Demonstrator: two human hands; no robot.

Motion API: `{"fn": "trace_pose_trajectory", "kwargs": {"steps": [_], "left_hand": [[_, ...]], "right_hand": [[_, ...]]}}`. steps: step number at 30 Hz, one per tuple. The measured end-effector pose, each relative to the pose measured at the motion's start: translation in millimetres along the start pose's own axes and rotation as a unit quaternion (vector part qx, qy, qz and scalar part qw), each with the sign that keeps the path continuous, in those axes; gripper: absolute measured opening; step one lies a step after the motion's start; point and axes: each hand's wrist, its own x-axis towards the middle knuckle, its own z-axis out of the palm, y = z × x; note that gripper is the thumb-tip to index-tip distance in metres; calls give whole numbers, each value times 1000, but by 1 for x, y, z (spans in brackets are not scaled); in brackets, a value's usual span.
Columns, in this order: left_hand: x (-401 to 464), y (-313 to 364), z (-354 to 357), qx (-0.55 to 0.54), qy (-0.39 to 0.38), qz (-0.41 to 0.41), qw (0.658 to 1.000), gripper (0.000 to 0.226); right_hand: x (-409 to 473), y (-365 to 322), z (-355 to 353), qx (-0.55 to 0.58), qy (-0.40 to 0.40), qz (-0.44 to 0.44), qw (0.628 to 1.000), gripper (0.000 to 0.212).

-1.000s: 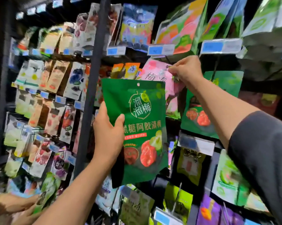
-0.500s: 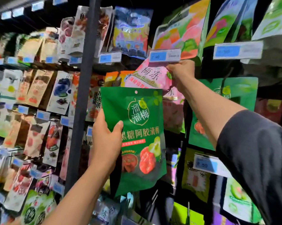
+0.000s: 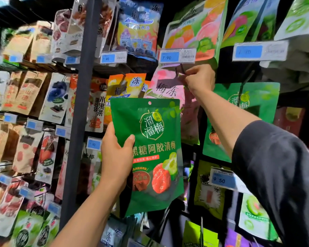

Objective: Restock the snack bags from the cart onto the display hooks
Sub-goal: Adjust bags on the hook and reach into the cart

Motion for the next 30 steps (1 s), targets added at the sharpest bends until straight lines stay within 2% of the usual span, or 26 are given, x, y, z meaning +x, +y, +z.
{"fn": "trace_pose_trajectory", "kwargs": {"steps": [3, 5, 8, 10, 12, 14, 17, 18, 19, 20, 21, 22, 23, 24, 26, 30], "left_hand": [[-1, -8, -2, -7, 4, -23, 1000, 36], [-2, -9, -1, -12, 4, -37, 999, 38], [-5, -8, 6, -28, -6, -62, 998, 49], [-7, -9, 9, -36, -11, -71, 997, 54], [-9, -8, 10, -42, -20, -69, 997, 46], [-8, -11, 10, -39, -33, -61, 997, 36], [-8, -10, 12, -46, -47, -63, 996, 33], [-7, -9, 13, -53, -52, -67, 995, 33], [-5, -8, 14, -62, -57, -74, 994, 33], [-3, -6, 17, -73, -64, -81, 992, 33], [-1, -4, 22, -85, -70, -88, 990, 33], [1, -1, 28, -99, -76, -95, 988, 33], [3, 3, 33, -117, -85, -101, 984, 34], [5, 7, 39, -135, -96, -107, 980, 35], [7, 17, 52, -159, -125, -111, 973, 36], [8, 30, 88, -172, -172, -110, 964, 35]], "right_hand": [[-21, 20, 6, 71, 31, 45, 996, 66], [-32, 28, 12, 107, 33, 65, 992, 71], [-30, 33, 16, 48, 84, 42, 994, 57], [-26, 36, 15, -5, 99, 33, 995, 57], [-24, 40, 12, -23, 94, 39, 995, 57], [-32, 46, 6, -15, 108, 19, 994, 48], [-56, 54, -11, 47, 154, -50, 986, 32], [-62, 58, -15, 100, 135, -44, 985, 29], [-69, 59, -22, 180, 69, -11, 981, 29], [-74, 59, -32, 274, -34, 43, 960, 31], [-79, 58, -43, 341, -149, 94, 924, 34], [-85, 58, -55, 373, -236, 131, 888, 34], [-91, 56, -66, 383, -285, 143, 867, 29], [-95, 56, -76, 394, -298, 136, 859, 23], [-98, 53, -93, 410, -267, 108, 865, 18], [-86, 52, -127, 352, -142, 62, 923, 18]]}}
